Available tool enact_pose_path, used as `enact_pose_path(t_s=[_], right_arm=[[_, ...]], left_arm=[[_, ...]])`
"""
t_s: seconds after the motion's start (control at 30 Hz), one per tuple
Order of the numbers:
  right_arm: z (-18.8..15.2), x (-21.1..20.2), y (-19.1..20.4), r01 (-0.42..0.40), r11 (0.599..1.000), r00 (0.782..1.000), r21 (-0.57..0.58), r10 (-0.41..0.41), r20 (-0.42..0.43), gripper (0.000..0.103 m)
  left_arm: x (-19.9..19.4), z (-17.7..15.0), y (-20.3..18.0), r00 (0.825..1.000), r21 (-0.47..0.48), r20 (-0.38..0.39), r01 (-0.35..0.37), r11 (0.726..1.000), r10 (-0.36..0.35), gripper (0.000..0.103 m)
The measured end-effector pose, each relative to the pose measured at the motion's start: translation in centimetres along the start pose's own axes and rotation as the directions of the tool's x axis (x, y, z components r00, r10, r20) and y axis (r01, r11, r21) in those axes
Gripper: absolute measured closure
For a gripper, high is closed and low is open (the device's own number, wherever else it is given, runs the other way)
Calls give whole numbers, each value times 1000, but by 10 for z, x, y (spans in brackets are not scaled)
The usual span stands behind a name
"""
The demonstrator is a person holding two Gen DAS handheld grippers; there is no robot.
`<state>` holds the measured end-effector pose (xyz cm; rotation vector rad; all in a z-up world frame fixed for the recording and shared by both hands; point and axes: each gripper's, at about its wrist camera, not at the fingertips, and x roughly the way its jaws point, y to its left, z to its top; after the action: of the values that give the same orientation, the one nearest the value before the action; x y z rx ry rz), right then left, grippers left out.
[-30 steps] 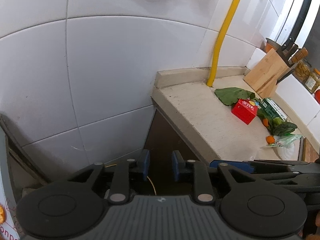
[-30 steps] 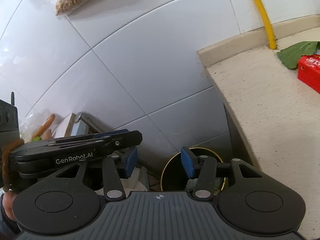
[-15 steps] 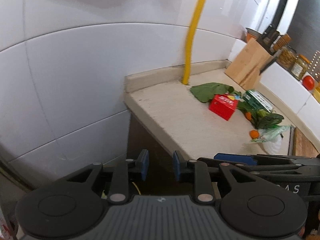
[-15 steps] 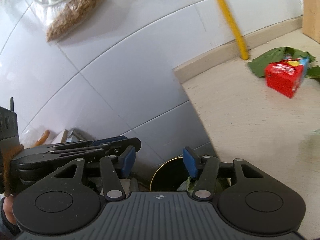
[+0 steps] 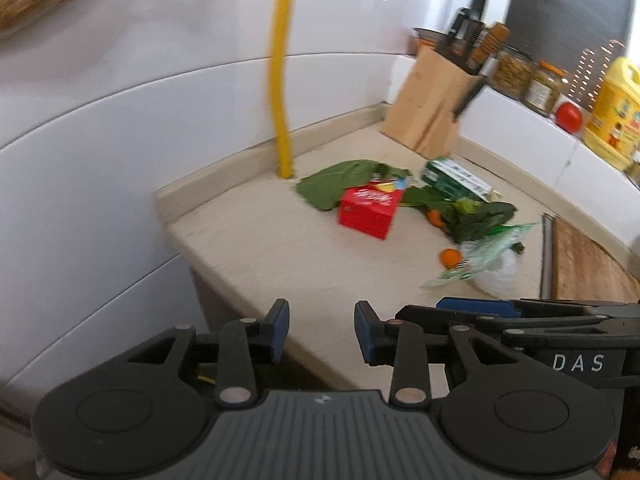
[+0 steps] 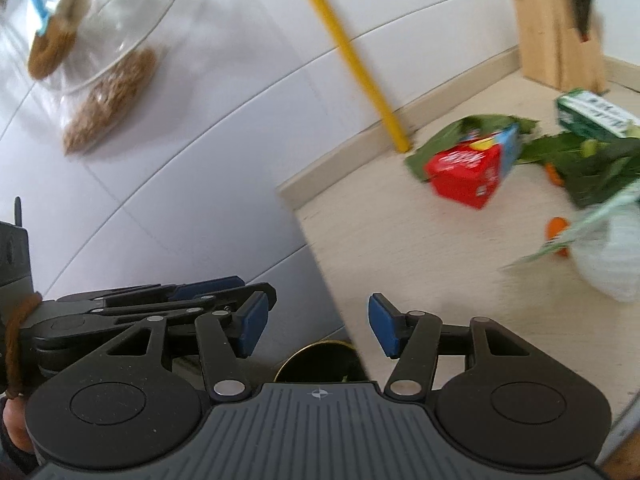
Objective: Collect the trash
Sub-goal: 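Raise both open tools from the bin back toward the countertop scrap pile, then grasp the green plastic wrapper with the left tool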
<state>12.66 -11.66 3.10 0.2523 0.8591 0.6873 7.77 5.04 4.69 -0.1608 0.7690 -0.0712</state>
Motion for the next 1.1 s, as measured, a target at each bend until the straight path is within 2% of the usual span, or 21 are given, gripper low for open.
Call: enact_pose_path(t_s=[0.27,0.6,0.8,1.1], right_arm=[[6,-32,-41,90,993,993,80,-96,75,37],[14,-55,-84,192,968,972,161,-210,107,37],[26,-59,-107,247,949,956,196,-271,110,37],[52,-51,-149,305,919,937,249,-337,95,34]], left_arm=[[24,20,-48,996,116,-26,83,990,-80,71],[59,41,-91,985,202,-73,167,965,-155,71],[79,48,-104,976,230,-106,209,951,-189,70],[105,60,-105,964,222,-146,251,942,-223,70]])
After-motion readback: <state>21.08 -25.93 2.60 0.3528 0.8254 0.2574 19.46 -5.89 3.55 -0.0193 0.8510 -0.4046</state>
